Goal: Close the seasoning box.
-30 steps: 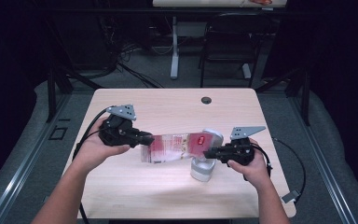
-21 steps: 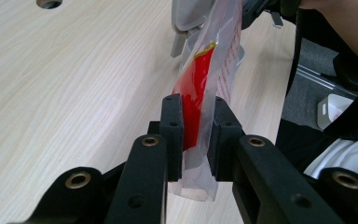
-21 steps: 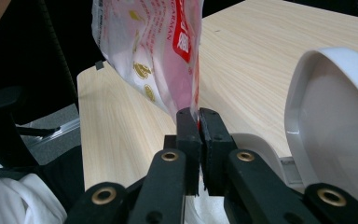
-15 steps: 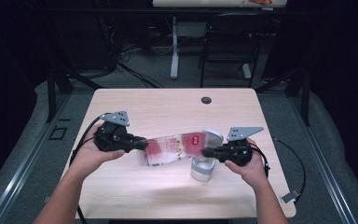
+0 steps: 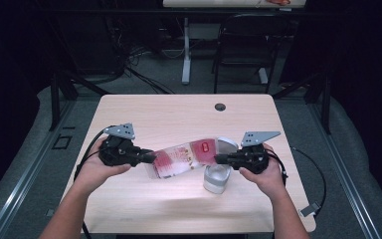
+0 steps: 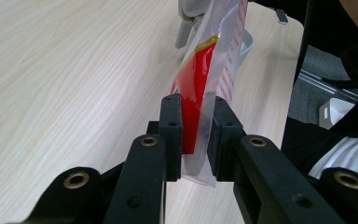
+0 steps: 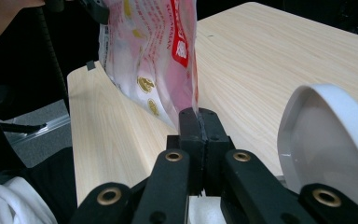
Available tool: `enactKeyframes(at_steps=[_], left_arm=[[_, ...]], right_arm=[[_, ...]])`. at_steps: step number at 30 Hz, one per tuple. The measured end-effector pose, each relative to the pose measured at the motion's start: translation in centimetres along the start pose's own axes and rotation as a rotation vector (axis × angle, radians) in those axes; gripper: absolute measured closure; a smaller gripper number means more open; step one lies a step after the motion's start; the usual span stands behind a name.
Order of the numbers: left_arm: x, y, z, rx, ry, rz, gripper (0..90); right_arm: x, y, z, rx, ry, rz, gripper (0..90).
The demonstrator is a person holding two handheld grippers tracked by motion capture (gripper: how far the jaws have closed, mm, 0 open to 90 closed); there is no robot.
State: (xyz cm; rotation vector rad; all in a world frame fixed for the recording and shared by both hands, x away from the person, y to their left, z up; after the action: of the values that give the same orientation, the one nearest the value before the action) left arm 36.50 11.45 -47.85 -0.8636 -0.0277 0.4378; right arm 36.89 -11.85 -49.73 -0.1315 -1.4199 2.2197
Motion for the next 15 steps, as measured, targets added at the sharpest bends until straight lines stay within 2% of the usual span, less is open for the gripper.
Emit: enactKeyframes(at_steps=[9, 15], left_arm=[[-0.1, 1.3, -0.4, 0.008, -0.005, -0.004, 78.0], [-0.1, 1.9, -0.3, -0.010, 0.002, -0.003, 77.5]], right_arm=[[0.5, -1.5, 0.3, 0.028, 0.008, 0.021, 90.0], [1.2, -2.8, 0.6, 0.057, 0.010, 0.052, 90.0]])
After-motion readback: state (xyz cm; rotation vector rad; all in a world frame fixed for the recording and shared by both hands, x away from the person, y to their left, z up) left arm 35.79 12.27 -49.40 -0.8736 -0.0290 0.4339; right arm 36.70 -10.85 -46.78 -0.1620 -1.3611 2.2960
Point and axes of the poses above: each handheld gripper's, and its own axes: z roughly backward along the jaws, y roughly out of its underside, x roughly to its left, the point moved 10 cm from there along -z, roughly forward along the jaws, and after that the axes turned 1 degree about -x, right-handed, at the moved point
